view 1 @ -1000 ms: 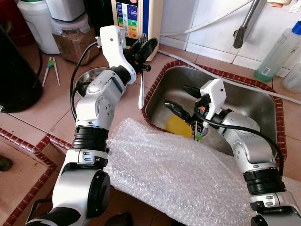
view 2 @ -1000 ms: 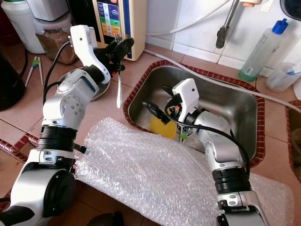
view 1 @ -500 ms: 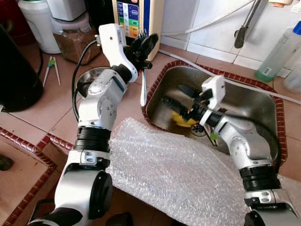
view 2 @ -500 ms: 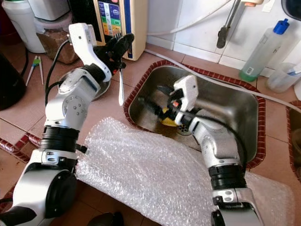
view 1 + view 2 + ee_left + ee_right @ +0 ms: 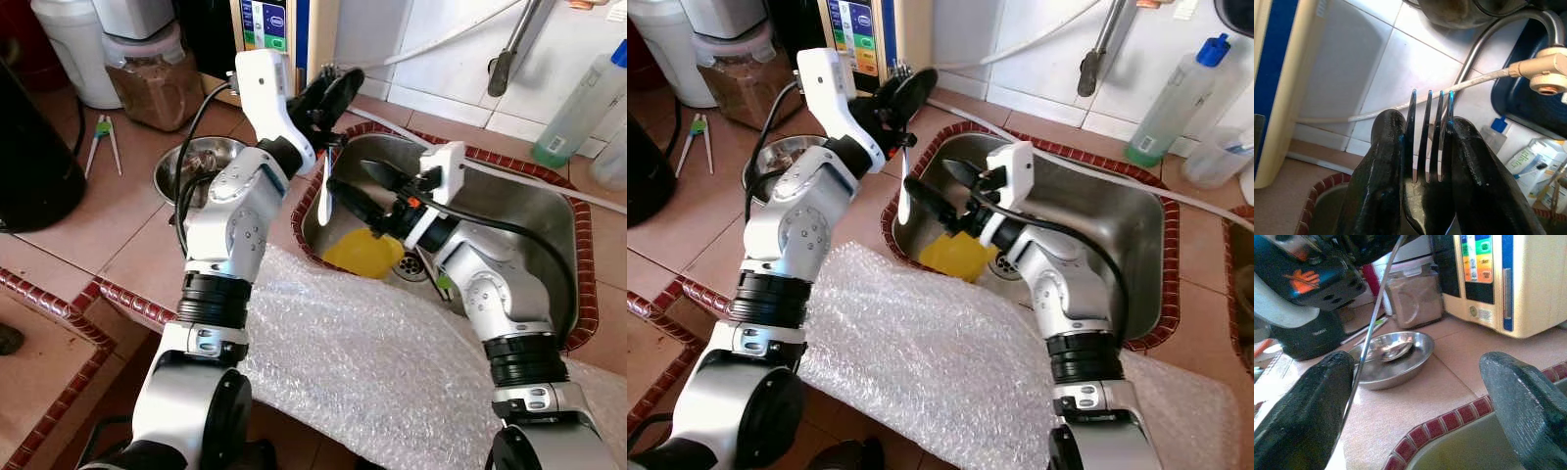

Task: Kitchen organization

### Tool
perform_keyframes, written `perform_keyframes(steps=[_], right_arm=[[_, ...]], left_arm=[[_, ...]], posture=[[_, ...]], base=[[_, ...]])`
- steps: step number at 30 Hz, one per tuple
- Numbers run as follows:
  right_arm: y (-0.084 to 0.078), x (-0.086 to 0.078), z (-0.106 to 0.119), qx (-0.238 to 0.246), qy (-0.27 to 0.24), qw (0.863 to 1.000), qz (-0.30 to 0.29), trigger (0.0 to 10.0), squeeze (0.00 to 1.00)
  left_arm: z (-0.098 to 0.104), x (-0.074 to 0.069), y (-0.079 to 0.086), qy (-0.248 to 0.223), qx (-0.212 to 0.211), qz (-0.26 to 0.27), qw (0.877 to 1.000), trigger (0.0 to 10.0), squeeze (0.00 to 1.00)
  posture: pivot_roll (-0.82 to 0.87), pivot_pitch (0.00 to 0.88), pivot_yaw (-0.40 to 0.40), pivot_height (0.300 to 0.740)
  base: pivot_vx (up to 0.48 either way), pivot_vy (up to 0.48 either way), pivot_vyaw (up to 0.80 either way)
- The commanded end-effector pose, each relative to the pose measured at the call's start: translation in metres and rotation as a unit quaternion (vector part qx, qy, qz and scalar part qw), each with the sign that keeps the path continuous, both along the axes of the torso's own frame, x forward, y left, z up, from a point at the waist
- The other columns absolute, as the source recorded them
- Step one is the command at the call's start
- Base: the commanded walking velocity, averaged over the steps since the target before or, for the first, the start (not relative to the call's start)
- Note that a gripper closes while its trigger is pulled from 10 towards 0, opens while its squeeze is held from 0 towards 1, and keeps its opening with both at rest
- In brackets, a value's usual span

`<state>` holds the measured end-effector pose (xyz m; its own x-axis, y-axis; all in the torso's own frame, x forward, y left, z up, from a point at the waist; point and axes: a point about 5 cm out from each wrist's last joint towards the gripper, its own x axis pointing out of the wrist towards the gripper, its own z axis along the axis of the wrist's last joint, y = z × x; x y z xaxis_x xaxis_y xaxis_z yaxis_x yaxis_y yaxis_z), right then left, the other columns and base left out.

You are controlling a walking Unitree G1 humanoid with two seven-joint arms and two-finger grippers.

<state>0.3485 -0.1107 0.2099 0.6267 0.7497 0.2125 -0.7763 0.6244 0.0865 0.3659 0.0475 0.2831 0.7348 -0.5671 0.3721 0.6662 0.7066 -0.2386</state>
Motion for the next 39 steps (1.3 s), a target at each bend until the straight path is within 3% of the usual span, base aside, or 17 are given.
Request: perform_keyframes(steps=[1,3,4,5,6,10,17,26,36,38,39], right_arm=[[0.002,0.005,0.002,-0.011,-0.008,1.0,-0.019,10.0,0.0],[0.005,0.008,0.004,-0.012,-0.016,0.999,-0.033,10.0,0.0],[0.006,0.01,0.004,-0.014,-0.017,0.999,-0.042,4.2,0.0],[0.007,0.011,0.004,-0.016,-0.017,0.999,-0.047,4.2,0.0],[0.006,0.013,0.004,-0.024,-0.02,0.997,-0.064,0.0,0.0],[0.004,0.02,0.003,-0.025,-0.014,0.995,-0.094,0.0,0.0],[0.011,0.017,0.004,-0.018,-0.019,0.997,-0.068,0.0,0.0],[0.01,0.024,0.006,-0.027,-0.025,0.994,-0.101,0.0,0.0],[-0.004,0.027,0.005,-0.04,-0.025,0.991,-0.124,0.0,0.0],[-0.006,0.028,0.004,-0.046,-0.024,0.99,-0.129,0.0,0.0],[-0.008,0.028,0.003,-0.049,-0.022,0.99,-0.129,0.0,0.0]], left_arm=[[0.001,-0.004,-0.003,-0.004,0.001,-0.005,1.0,0.8,0.0],[0.001,-0.005,-0.004,-0.004,0.001,-0.005,1.0,0.9,0.0],[0.001,-0.005,-0.004,-0.003,0.0,-0.006,1.0,0.9,0.0],[0.0,-0.005,-0.005,-0.003,0.0,-0.006,1.0,0.9,0.0],[0.0,-0.006,-0.005,-0.002,0.0,-0.007,1.0,0.8,0.0],[0.0,-0.007,-0.006,0.0,-0.003,-0.008,1.0,0.9,0.0],[-0.003,-0.007,-0.006,0.006,-0.009,-0.006,1.0,0.9,0.0],[-0.004,-0.008,-0.008,0.009,-0.006,-0.008,1.0,1.0,0.0],[-0.013,-0.007,-0.001,0.001,0.031,0.008,0.999,1.0,0.0],[-0.016,-0.007,0.0,-0.001,0.041,0.013,0.999,1.1,0.0],[-0.017,-0.007,0.0,-0.003,0.048,0.015,0.999,1.8,0.0]], posture=[[0.04,0.136,-0.04,0.74],[0.04,0.136,-0.04,0.74],[0.04,0.134,-0.04,0.74],[0.04,0.134,-0.041,0.74],[0.04,0.133,-0.041,0.74],[0.04,0.133,-0.042,0.74],[0.04,0.132,-0.038,0.74],[0.04,0.133,-0.036,0.74],[0.04,0.132,-0.031,0.74],[0.04,0.132,-0.029,0.74],[0.04,0.132,-0.03,0.74]], base=[[0.0,0.0,0.0],[0.0,0.0,0.0],[0.0,0.0,0.0],[0.0,0.0,0.0],[0.0,0.0,0.0],[0.0,0.0,0.0],[0.0,0.0,0.0],[0.0,0.0,0.0],[0.0,0.0,0.0],[0.0,0.0,0.0],[0.0,0.0,0.0]])
